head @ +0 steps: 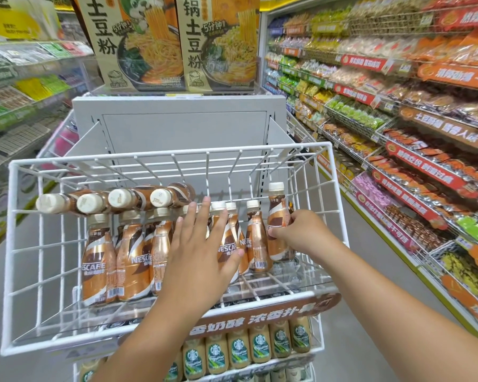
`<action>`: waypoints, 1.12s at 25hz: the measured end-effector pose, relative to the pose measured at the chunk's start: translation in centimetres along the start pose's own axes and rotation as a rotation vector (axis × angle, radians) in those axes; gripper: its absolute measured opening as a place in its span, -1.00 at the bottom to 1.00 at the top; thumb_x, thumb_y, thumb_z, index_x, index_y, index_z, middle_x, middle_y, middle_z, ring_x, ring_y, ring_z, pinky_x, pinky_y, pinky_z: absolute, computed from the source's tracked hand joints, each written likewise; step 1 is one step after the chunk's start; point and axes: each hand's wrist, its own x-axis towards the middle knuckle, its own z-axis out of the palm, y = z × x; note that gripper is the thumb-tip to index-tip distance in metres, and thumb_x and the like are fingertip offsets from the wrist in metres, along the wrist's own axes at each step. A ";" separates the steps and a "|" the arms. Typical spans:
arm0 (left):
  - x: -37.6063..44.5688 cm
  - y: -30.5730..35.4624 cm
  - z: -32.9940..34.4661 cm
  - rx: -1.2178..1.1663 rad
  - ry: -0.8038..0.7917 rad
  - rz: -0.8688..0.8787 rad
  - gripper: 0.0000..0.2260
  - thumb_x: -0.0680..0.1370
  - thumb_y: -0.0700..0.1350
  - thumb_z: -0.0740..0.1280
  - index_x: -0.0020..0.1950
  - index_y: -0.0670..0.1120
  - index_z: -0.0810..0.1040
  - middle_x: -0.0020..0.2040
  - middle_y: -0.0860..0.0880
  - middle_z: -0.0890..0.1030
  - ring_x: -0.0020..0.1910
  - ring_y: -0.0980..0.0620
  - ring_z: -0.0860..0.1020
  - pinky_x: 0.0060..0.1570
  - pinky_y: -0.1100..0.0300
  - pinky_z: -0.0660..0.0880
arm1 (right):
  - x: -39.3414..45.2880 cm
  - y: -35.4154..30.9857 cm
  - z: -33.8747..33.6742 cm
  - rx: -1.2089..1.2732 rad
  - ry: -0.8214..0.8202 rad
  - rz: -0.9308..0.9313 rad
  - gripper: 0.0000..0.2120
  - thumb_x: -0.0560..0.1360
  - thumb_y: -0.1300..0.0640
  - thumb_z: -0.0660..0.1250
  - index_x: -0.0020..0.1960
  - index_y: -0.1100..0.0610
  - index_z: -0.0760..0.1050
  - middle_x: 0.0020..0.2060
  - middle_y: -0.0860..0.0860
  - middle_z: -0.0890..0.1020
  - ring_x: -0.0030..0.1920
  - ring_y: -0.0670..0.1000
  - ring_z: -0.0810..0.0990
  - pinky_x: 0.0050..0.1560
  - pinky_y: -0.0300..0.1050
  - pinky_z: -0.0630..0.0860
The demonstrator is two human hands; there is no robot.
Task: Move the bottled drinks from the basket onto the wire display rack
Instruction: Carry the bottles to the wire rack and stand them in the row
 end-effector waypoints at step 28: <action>0.7 -1.8 1.7 -0.006 -0.032 0.040 -0.30 0.61 0.37 0.06 0.67 0.15 -0.05 0.69 0.00 -0.15 0.65 -0.05 -0.21 0.59 -0.04 -0.20 | -2.6 0.0 2.7 -0.315 0.039 -0.189 -0.38 0.59 -0.12 0.33 0.55 0.09 0.27 0.46 0.07 0.43 0.41 0.12 0.46 0.31 0.02 0.49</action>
